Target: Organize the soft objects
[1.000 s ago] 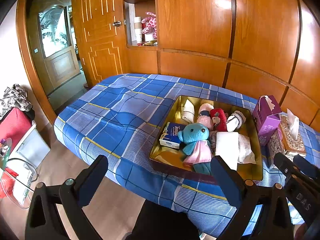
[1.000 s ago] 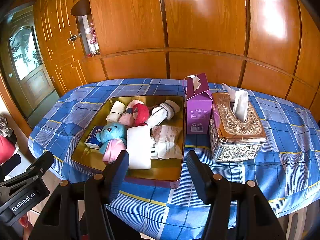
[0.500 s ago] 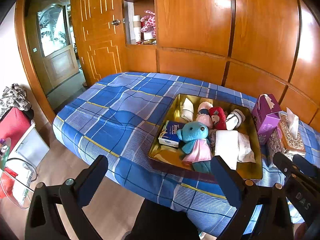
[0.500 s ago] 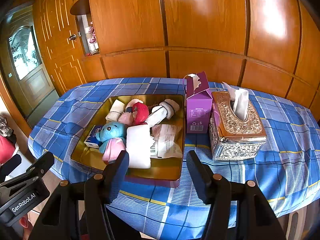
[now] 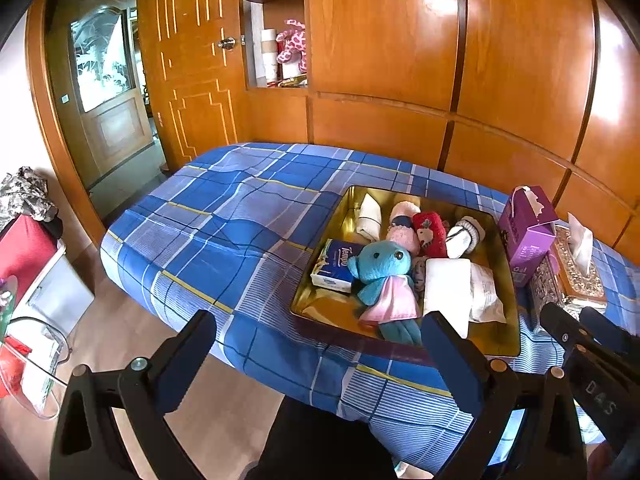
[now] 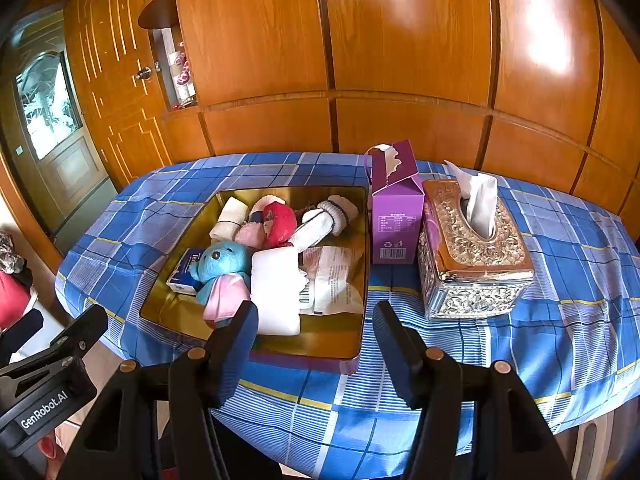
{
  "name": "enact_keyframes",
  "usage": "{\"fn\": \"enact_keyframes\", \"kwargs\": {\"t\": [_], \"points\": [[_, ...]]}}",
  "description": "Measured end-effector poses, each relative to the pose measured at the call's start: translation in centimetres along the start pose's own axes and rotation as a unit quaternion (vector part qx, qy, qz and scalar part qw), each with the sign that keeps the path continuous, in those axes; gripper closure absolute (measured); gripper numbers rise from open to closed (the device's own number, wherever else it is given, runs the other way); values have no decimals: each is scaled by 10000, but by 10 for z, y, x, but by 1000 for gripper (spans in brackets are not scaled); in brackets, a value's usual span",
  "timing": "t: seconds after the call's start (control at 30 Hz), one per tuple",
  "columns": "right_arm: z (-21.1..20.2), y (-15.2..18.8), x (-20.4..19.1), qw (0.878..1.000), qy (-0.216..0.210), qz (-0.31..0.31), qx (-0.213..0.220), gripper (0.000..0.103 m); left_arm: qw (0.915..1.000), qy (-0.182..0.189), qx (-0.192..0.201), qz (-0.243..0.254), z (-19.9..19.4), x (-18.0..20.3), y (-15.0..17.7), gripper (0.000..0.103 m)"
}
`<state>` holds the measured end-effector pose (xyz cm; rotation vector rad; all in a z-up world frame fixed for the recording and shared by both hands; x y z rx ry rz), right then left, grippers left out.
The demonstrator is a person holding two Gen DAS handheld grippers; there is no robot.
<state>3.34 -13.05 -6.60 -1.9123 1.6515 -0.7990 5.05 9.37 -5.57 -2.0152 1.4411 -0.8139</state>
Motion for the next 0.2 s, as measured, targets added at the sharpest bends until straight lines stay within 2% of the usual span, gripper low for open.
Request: {"fn": "enact_keyframes", "kwargs": {"t": [0.2], "points": [[6, 2, 3, 10000, -17, 67, -53, 43, 9999, 0, 146, 3, -2, -1, -2, 0]]}}
Point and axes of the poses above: each gripper's, at about its wrist camera, not at the fingertips, and z roughly the way its jaws point, x to its right, y to its underside, the point moved 6 cm from there along z, roughly the way its jaws point, and after that the axes turned 15 degrees about -z, right-handed, at the moved point
